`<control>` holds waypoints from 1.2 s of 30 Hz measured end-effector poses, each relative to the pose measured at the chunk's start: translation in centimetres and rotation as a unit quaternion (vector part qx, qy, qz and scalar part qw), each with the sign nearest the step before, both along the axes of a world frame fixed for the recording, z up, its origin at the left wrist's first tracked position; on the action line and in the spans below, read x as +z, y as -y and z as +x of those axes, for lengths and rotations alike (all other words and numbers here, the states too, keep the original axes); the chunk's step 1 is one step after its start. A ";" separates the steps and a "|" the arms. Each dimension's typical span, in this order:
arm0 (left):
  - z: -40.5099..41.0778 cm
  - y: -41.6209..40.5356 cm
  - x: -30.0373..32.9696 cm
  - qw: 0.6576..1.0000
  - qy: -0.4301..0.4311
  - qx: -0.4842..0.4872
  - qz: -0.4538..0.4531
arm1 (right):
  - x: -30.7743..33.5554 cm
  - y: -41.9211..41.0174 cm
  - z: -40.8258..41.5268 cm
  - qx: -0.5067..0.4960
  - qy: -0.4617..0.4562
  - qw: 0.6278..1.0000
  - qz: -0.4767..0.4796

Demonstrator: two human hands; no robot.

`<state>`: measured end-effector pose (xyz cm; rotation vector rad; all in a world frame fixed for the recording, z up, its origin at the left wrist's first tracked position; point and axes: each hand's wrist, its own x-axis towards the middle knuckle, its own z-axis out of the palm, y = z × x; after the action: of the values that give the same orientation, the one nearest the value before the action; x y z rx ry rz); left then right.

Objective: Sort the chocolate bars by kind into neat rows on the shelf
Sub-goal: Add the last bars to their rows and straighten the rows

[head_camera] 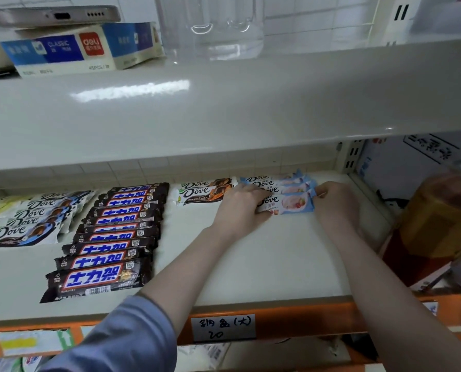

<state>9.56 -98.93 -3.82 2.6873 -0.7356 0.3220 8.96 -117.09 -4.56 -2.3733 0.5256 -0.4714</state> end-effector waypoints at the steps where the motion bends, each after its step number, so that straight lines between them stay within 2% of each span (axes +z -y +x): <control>1: 0.1 -0.1 -0.1 1.000 0.002 -0.001 0.004 | -0.1 0.0 0.0 -0.001 -0.002 1.000 -0.003; 5: 0.3 0.2 -0.5 0.999 0.017 0.006 0.026 | -0.4 0.0 0.0 0.001 -0.004 1.000 -0.029; 9: -0.2 0.6 -0.5 0.998 0.027 0.031 0.038 | 0.0 -0.3 -0.8 0.017 -0.010 0.991 -0.135; 13: -2.4 -0.4 0.7 0.988 0.058 0.129 0.056 | 1.0 -2.0 -3.1 0.051 0.026 0.969 -0.240; 18: -7.4 -5.2 1.1 0.968 0.082 0.232 0.043 | 1.0 -6.9 -6.9 0.115 0.064 0.962 -0.241; 24: -13.5 -16.5 1.0 0.942 0.071 0.328 0.011 | 1.0 -18.3 -11.2 0.186 0.060 0.953 -0.230; 31: -21.9 -37.0 0.7 0.903 0.079 0.421 0.033 | 1.2 -37.4 -16.1 0.253 0.087 0.945 -0.189; 36: -26.6 -49.4 0.9 0.876 0.054 0.478 0.033 | 1.5 -50.4 -18.6 0.334 0.081 0.922 -0.177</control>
<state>-17.01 -49.50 -2.92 2.8994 0.6462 0.6760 -9.67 -66.74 -3.05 -2.6195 -0.4861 -0.4587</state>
